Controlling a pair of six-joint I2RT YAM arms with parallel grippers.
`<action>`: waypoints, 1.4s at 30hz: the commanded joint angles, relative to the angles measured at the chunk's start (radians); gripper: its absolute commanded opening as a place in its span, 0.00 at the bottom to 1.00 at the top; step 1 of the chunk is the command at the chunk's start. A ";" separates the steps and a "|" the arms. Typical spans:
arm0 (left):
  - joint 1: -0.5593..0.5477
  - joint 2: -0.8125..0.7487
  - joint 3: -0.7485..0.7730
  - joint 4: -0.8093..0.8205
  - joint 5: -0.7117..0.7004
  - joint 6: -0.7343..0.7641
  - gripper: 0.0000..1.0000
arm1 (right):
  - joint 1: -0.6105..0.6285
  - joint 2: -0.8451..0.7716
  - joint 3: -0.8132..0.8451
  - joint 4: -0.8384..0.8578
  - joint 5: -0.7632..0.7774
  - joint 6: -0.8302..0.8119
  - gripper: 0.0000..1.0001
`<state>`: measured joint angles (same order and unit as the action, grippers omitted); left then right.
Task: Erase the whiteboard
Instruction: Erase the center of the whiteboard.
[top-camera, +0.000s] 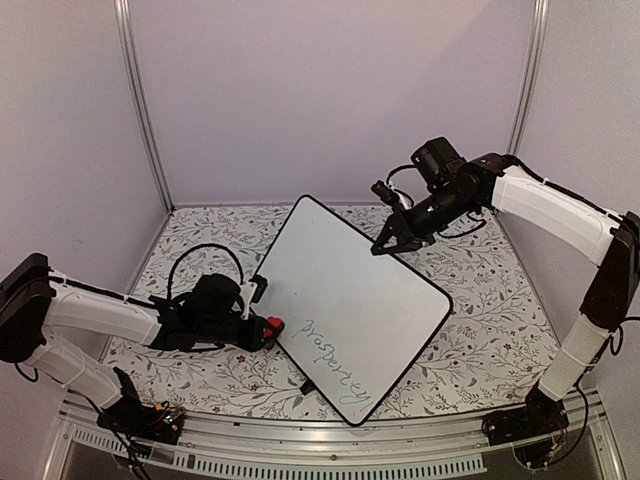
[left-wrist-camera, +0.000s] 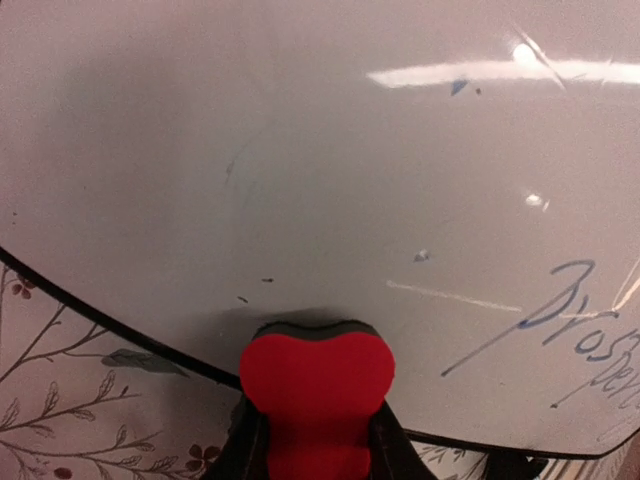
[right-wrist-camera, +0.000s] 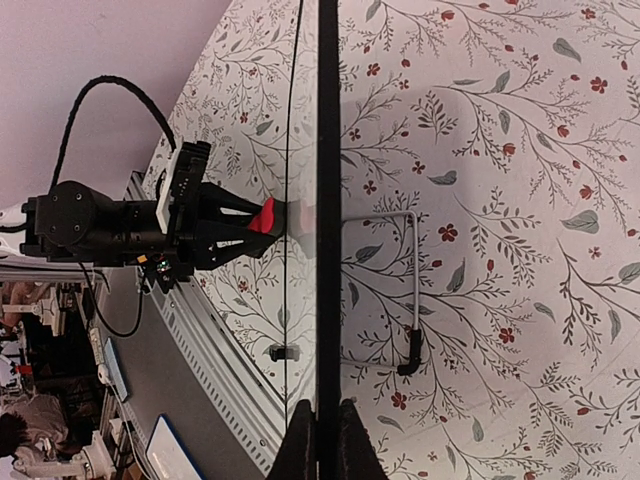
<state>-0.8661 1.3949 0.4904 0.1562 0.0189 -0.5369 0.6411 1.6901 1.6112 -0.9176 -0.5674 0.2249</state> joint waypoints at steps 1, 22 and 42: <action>-0.026 -0.016 -0.027 -0.062 0.025 -0.012 0.00 | 0.031 0.017 -0.008 -0.022 -0.019 -0.059 0.00; 0.045 0.141 0.259 -0.081 -0.059 0.140 0.00 | 0.031 0.021 -0.008 -0.023 -0.020 -0.058 0.00; 0.032 0.156 0.249 -0.097 -0.011 0.158 0.00 | 0.031 0.039 0.003 -0.024 -0.025 -0.059 0.00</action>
<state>-0.8047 1.5257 0.8005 0.0753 -0.0071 -0.3695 0.6334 1.6909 1.6112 -0.9195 -0.5560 0.2394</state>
